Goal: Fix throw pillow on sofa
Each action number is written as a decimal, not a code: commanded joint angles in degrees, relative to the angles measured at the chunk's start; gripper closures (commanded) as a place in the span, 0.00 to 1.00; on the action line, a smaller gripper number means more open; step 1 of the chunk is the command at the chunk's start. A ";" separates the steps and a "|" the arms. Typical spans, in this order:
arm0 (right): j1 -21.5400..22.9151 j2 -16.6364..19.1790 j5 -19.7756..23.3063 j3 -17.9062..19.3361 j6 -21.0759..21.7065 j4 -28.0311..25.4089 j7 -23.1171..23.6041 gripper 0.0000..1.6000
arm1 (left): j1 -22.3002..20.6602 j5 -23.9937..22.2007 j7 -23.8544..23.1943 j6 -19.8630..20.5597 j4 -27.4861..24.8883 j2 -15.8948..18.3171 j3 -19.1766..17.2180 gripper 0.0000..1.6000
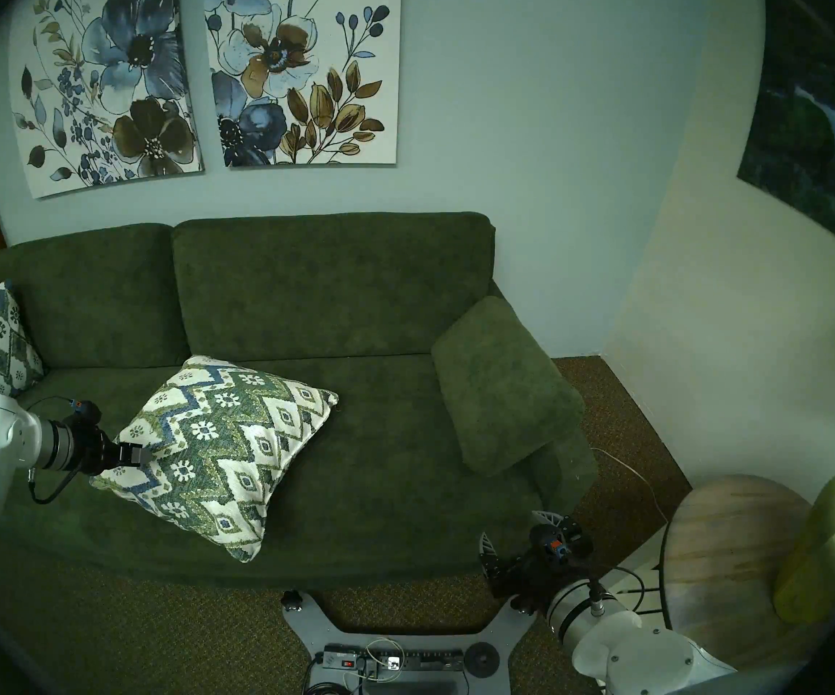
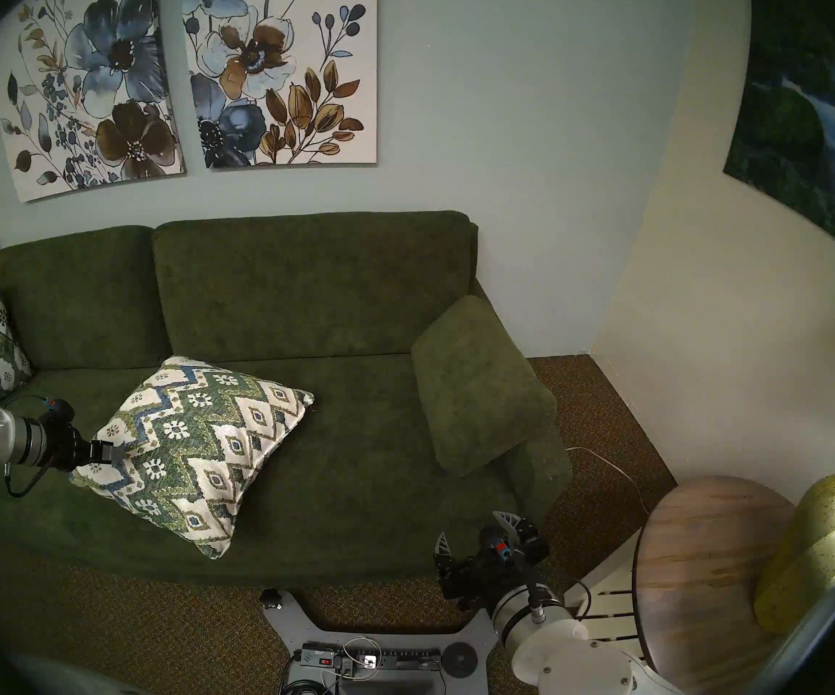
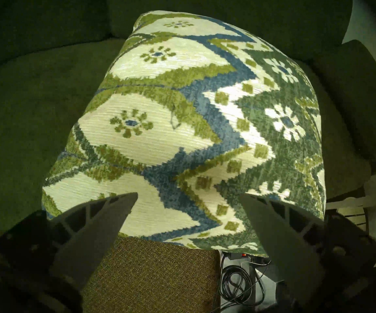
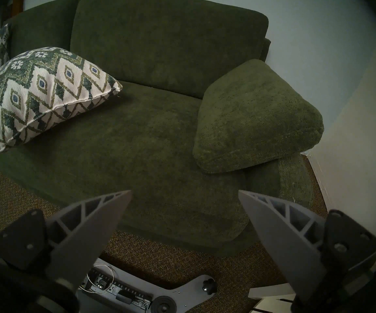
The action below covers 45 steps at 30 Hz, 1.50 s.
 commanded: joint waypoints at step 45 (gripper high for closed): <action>0.09 0.02 -0.06 -0.01 -0.11 -0.69 0.02 0.00 | -21.57 3.62 -1.00 -27.22 24.32 -13.39 20.55 1.00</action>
